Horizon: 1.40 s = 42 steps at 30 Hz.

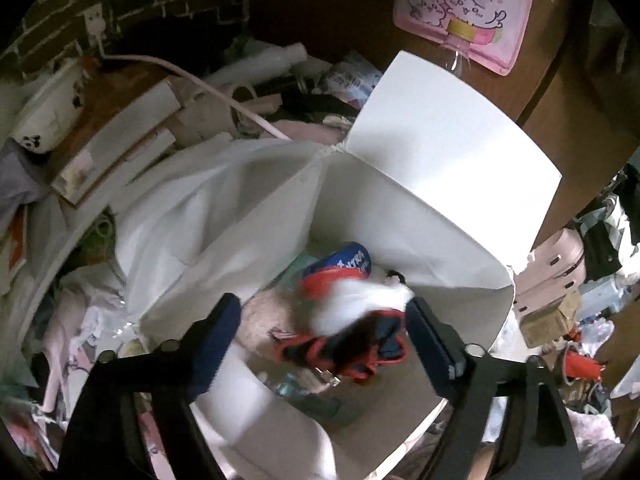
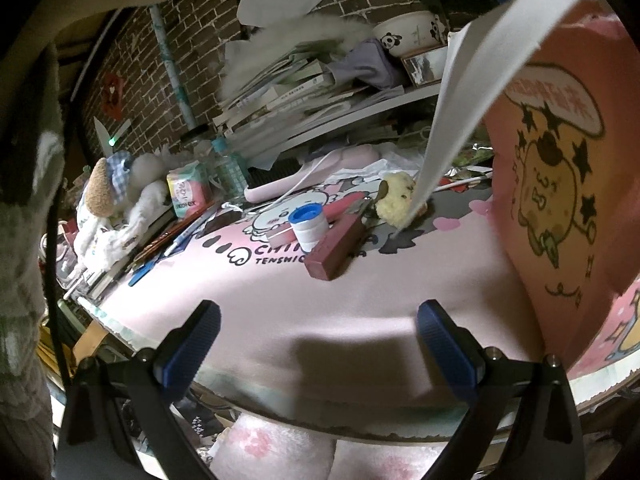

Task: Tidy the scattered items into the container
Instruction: 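Carry the white-and-red plush into the white box, open the left gripper, then move the right gripper down toward the pink eraser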

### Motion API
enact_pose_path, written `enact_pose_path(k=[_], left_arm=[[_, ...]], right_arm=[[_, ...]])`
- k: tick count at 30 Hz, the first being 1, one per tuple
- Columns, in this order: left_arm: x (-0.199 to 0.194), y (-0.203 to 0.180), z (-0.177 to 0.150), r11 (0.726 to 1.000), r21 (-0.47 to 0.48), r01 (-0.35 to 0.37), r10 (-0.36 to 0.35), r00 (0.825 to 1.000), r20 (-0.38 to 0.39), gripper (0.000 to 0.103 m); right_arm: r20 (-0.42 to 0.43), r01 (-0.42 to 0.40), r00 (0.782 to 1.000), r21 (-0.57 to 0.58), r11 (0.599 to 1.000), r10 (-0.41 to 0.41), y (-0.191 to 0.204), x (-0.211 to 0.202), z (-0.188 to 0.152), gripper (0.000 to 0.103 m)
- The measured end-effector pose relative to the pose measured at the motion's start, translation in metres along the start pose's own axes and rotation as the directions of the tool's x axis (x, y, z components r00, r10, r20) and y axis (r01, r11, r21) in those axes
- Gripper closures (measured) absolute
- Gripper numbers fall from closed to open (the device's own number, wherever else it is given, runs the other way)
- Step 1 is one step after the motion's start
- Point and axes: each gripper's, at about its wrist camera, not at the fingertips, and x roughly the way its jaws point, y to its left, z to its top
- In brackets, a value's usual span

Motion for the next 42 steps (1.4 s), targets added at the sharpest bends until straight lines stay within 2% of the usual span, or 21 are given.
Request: enact_pose_path(k=[7, 13, 16, 20, 22, 26, 29, 31, 37, 39, 42], left_arm=[[-0.02, -0.004, -0.011, 0.996, 0.039, -0.079, 0.076, 0.995, 0.066, 0.018], [-0.054, 0.007, -0.034, 0.991, 0.023, -0.132, 0.126, 0.978, 0.165, 0.015], [-0.07, 0.017, -0.046, 0.989, -0.012, -0.146, 0.145, 0.967, 0.211, 0.01], [-0.091, 0.032, -0.067, 0.982, -0.063, -0.177, 0.188, 0.945, 0.267, 0.009], [-0.103, 0.04, -0.08, 0.972, -0.097, -0.212, 0.232, 0.926, 0.297, 0.009], [-0.125, 0.061, -0.107, 0.954, -0.185, -0.235, 0.288, 0.89, 0.354, 0.009], [-0.141, 0.075, -0.134, 0.929, -0.267, -0.258, 0.349, 0.851, 0.393, 0.009], [-0.149, 0.087, -0.156, 0.901, -0.335, -0.275, 0.402, 0.822, 0.404, 0.009], [-0.156, 0.121, -0.221, 0.787, -0.516, -0.339, 0.553, 0.757, 0.347, 0.009], [-0.157, 0.129, -0.242, 0.763, -0.555, -0.331, 0.572, 0.746, 0.342, 0.009], [-0.158, 0.14, -0.265, 0.746, -0.597, -0.295, 0.569, 0.748, 0.342, 0.009]], right_arm=[[-0.006, 0.001, 1.0, -0.003, 1.0, -0.001, 0.003, 0.003, 0.0, 0.004], [0.009, 0.019, 1.0, -0.022, 1.0, -0.019, 0.009, 0.003, 0.002, 0.004], [0.012, 0.028, 1.0, -0.035, 0.999, -0.028, 0.013, 0.004, 0.004, 0.004], [0.006, 0.033, 0.999, -0.056, 0.998, -0.033, 0.019, 0.008, 0.005, 0.004], [0.005, 0.037, 0.999, -0.076, 0.996, -0.037, 0.023, 0.01, 0.006, 0.004], [0.006, 0.041, 0.999, -0.103, 0.994, -0.04, 0.031, 0.012, 0.007, 0.004], [0.017, 0.045, 0.999, -0.133, 0.99, -0.043, 0.04, 0.013, 0.008, 0.005], [0.023, 0.045, 0.999, -0.153, 0.987, -0.042, 0.044, 0.013, 0.008, 0.005], [0.019, 0.036, 0.999, -0.185, 0.982, -0.033, 0.054, 0.019, 0.008, 0.005], [0.023, 0.047, 0.999, -0.205, 0.978, -0.043, 0.058, 0.022, 0.008, 0.005], [0.032, 0.091, 0.996, -0.231, 0.969, -0.086, 0.063, 0.028, 0.01, 0.005]])
